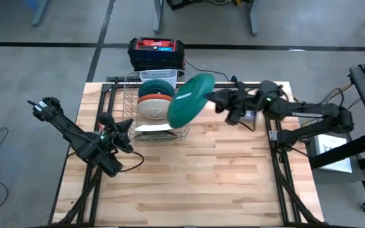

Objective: Sort dishes
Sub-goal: Put the green plate into the dish rack

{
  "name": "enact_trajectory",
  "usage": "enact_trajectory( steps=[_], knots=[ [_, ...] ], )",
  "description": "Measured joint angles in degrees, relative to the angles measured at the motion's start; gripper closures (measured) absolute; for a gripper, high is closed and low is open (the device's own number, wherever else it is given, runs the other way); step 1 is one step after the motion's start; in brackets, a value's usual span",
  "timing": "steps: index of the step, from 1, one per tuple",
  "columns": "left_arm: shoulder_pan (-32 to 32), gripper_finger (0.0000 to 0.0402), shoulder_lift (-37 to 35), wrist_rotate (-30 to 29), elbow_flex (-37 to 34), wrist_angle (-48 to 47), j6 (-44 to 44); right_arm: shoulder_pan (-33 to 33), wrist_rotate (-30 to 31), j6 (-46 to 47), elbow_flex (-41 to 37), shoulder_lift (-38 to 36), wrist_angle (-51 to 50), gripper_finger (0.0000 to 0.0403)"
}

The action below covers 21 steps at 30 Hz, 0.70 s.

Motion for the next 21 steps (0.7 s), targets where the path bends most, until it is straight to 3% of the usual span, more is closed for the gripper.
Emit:
enact_trajectory(
  steps=[9,14,21],
  knots=[
    [-0.05,0.0401,-0.13,11.25,4.52,-1.08,-5.17,-3.45,-10.31,-7.34,14.69,14.59,-1.03,0.0403],
    [-0.21,0.0401,-0.68,12.20,6.16,-1.11,-8.15,-6.47,-19.39,-7.67,20.58,20.73,-1.23,0.0403],
    [-2.05,0.0401,-4.27,13.56,6.28,-1.11,-6.06,-9.54,-24.51,-10.32,26.83,28.24,-1.23,0.0403]
  ],
)
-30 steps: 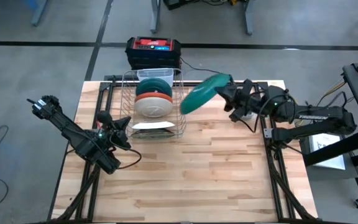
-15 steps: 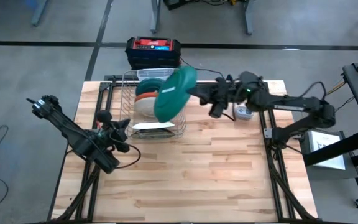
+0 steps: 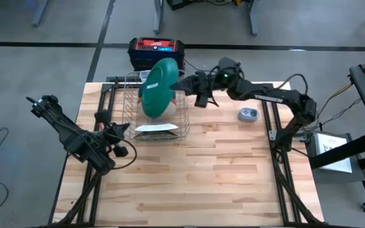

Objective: Sort dishes
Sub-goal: Put the green plate into the dish rack

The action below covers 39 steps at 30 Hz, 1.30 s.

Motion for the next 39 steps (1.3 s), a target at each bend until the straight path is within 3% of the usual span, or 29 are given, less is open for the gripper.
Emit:
enact_trajectory(
  steps=[9,19,39],
  knots=[
    [-0.39,0.0401,-10.87,-3.80,-0.21,0.01,9.88,-0.11,-2.49,-0.42,5.40,7.38,0.95,0.0403],
    [-0.37,0.0401,-19.98,-4.90,-0.27,0.02,11.11,0.05,-4.44,-0.16,12.58,15.11,1.25,0.0403],
    [-0.37,0.0401,-22.09,-2.06,-0.40,0.04,10.78,0.05,-4.68,-0.33,20.00,26.97,-1.33,0.0403]
  ],
)
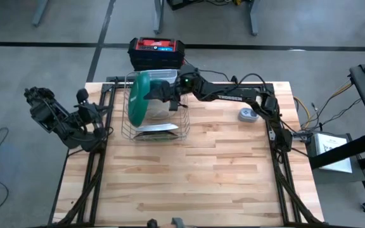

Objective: Sort dishes
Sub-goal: Put the green plate into the dish rack

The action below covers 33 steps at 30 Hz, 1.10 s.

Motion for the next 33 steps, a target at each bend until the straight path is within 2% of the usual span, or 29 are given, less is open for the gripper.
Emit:
enact_trajectory(
  steps=[15,33],
  knots=[
    [0.00,0.0401,0.85,0.66,-0.67,0.02,-1.18,-0.01,0.03,-0.07,-0.39,0.06,-6.27,0.0400],
    [0.00,0.0401,1.07,0.62,-1.81,0.20,-2.88,1.31,-0.15,0.63,-0.45,0.06,-7.35,0.0313]
  ],
)
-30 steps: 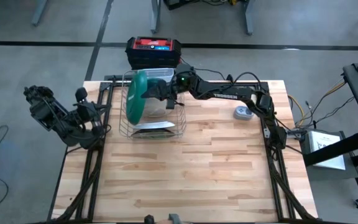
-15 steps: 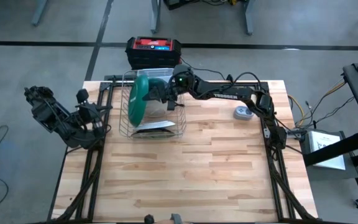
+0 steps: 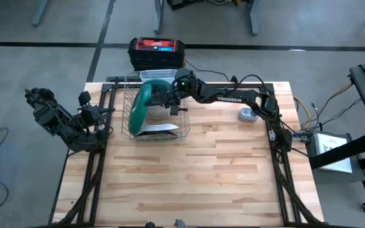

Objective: Sort dishes
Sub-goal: Put the green plate into the dish rack

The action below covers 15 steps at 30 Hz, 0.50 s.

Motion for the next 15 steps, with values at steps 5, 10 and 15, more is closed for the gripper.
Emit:
enact_trajectory(
  steps=[5,10,15],
  knots=[
    [0.00,0.0401,0.23,-0.02,0.00,0.00,0.02,0.25,0.03,4.69,0.40,0.00,0.07,0.0280],
    [0.00,0.0401,0.59,-0.07,0.00,0.04,0.02,0.20,1.31,9.65,1.97,0.00,0.38,0.0246],
    [0.00,0.0402,0.96,-0.11,0.00,0.08,-0.08,0.16,2.12,11.51,2.38,0.00,0.37,0.0213]
  ],
)
